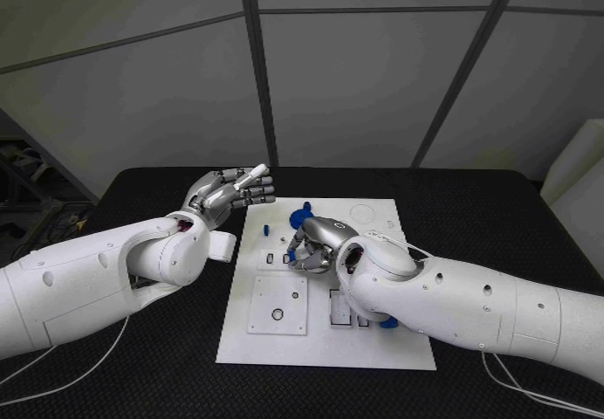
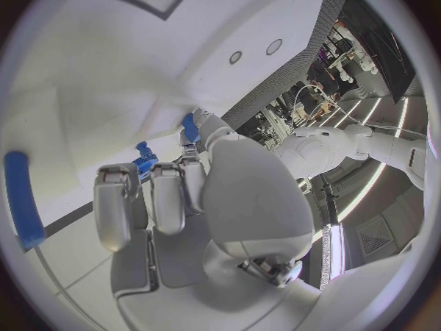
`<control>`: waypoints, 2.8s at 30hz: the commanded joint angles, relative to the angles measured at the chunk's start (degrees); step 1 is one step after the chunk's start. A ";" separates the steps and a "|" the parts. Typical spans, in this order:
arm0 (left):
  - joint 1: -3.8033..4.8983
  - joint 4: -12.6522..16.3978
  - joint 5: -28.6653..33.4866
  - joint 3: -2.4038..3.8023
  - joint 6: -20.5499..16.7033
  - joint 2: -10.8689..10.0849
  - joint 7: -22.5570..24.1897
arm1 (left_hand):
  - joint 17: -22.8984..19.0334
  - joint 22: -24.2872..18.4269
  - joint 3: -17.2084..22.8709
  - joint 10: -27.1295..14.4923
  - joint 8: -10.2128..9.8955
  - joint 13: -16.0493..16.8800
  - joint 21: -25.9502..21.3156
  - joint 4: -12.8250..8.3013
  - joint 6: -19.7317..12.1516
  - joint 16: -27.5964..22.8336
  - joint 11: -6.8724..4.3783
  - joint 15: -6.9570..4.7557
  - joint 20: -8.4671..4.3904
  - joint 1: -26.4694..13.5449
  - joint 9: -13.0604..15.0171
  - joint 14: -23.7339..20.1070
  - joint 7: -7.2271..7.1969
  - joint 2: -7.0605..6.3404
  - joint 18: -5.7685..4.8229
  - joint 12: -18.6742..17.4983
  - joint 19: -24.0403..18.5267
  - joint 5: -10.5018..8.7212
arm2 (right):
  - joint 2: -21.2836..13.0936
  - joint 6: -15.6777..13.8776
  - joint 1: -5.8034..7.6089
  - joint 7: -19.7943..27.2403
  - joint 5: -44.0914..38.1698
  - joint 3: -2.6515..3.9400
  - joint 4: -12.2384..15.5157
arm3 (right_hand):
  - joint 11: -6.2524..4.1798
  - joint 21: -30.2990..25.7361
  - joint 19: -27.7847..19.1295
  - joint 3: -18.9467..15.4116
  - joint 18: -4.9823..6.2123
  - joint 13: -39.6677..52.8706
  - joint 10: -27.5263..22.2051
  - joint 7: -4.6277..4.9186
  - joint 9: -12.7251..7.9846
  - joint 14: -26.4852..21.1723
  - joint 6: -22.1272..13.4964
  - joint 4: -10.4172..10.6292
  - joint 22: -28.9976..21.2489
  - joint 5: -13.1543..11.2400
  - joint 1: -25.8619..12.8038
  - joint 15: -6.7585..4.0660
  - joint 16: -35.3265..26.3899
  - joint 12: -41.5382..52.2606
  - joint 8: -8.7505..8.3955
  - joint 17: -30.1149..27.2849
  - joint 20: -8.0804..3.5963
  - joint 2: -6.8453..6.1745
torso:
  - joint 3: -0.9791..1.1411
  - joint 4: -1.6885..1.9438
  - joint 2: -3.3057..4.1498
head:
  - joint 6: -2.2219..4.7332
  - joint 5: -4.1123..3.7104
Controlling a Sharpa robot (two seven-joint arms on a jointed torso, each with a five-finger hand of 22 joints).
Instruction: Assemble the parts on the task board
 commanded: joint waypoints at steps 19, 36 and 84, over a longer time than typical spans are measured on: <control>0.11 0.02 0.03 0.06 0.64 -0.03 0.25 | -0.02 -0.07 -0.01 0.16 -0.28 0.05 -0.35 -0.30 0.03 -0.20 -0.02 0.00 0.16 -0.04 -0.04 -0.30 3.25 0.59 2.38 -0.30 -0.42 -0.32 | -0.04 0.89 -0.21 -0.76 -1.34 0.00 -0.73 | 0.49 0.18 6.04 -0.29 -0.86 2.63 -1.18 -0.07 1.12 3.30 -0.70 -0.70 15.10 -0.39 -0.87 -0.05 -0.50 -1.39 -1.27 3.39 -0.16 -0.88 | 0.00 -0.02 -0.03 | -0.45 0.10; 0.11 0.04 0.03 0.06 0.64 -0.07 0.23 | -0.02 -0.07 -0.01 0.16 -0.28 0.05 -0.35 -0.30 0.03 -0.20 -0.02 0.00 0.16 -0.04 -0.04 -0.30 3.25 0.59 2.38 -0.30 -0.42 -0.32 | -0.51 2.28 -0.22 -0.70 -2.13 -0.01 -0.23 | 0.68 0.18 6.04 -0.35 -0.86 2.61 -1.21 0.13 1.10 3.29 -0.96 -1.11 15.10 -0.46 -1.09 0.11 -0.55 -1.44 -1.17 3.34 0.00 -1.59 | -0.02 -0.02 -0.02 | -0.70 0.00; 0.11 -0.03 0.03 0.06 1.02 -0.22 -0.23 | -0.01 -0.13 -0.08 0.20 -0.36 0.05 -0.35 -0.49 -0.04 -0.22 0.02 0.02 0.18 0.01 -0.05 -0.29 3.26 0.63 2.38 -0.38 -0.40 -0.32 | -1.94 -5.96 -0.36 4.62 -0.93 0.00 1.74 | 2.65 0.18 6.04 -4.72 -0.86 -4.44 -6.09 2.30 -0.53 2.93 -13.30 5.22 15.10 -7.57 -2.94 1.71 -1.69 -9.73 -1.25 1.89 1.56 -7.74 | 0.07 -0.01 -0.06 | -0.76 0.05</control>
